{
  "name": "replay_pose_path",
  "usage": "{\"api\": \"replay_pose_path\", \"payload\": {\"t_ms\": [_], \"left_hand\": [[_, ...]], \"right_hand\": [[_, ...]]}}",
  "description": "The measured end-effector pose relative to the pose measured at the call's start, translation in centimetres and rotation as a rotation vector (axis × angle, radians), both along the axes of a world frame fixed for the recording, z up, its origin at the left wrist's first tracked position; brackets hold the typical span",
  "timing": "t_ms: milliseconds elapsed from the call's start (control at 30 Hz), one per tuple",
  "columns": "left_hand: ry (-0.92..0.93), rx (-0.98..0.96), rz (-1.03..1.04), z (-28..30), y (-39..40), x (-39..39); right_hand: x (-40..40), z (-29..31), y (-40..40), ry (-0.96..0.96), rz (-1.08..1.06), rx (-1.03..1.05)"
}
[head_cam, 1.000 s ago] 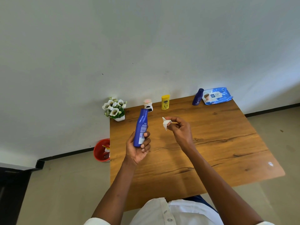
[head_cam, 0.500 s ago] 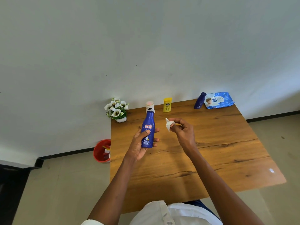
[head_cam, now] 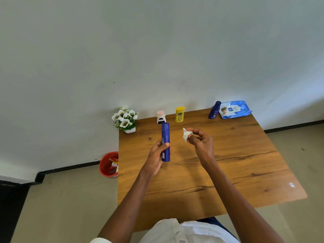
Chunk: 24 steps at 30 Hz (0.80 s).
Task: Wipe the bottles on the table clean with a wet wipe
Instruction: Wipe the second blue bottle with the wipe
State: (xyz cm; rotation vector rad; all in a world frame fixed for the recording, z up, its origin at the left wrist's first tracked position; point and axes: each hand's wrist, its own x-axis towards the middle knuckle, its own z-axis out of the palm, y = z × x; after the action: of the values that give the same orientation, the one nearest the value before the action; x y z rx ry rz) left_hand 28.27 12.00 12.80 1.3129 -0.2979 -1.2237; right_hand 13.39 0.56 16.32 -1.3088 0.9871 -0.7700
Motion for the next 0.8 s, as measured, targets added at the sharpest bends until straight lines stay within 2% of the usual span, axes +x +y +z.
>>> {"api": "replay_pose_path", "payload": {"t_ms": [533,800], "left_hand": [[-0.085,0.019,-0.004,-0.8,-0.6,0.0],[-0.185,-0.014,-0.013,-1.0,-0.7,-0.8]], "right_hand": [[0.1,-0.2,-0.4,0.032,-0.010,-0.016],[2.2,0.7,0.9,0.215,0.096,-0.350]]}}
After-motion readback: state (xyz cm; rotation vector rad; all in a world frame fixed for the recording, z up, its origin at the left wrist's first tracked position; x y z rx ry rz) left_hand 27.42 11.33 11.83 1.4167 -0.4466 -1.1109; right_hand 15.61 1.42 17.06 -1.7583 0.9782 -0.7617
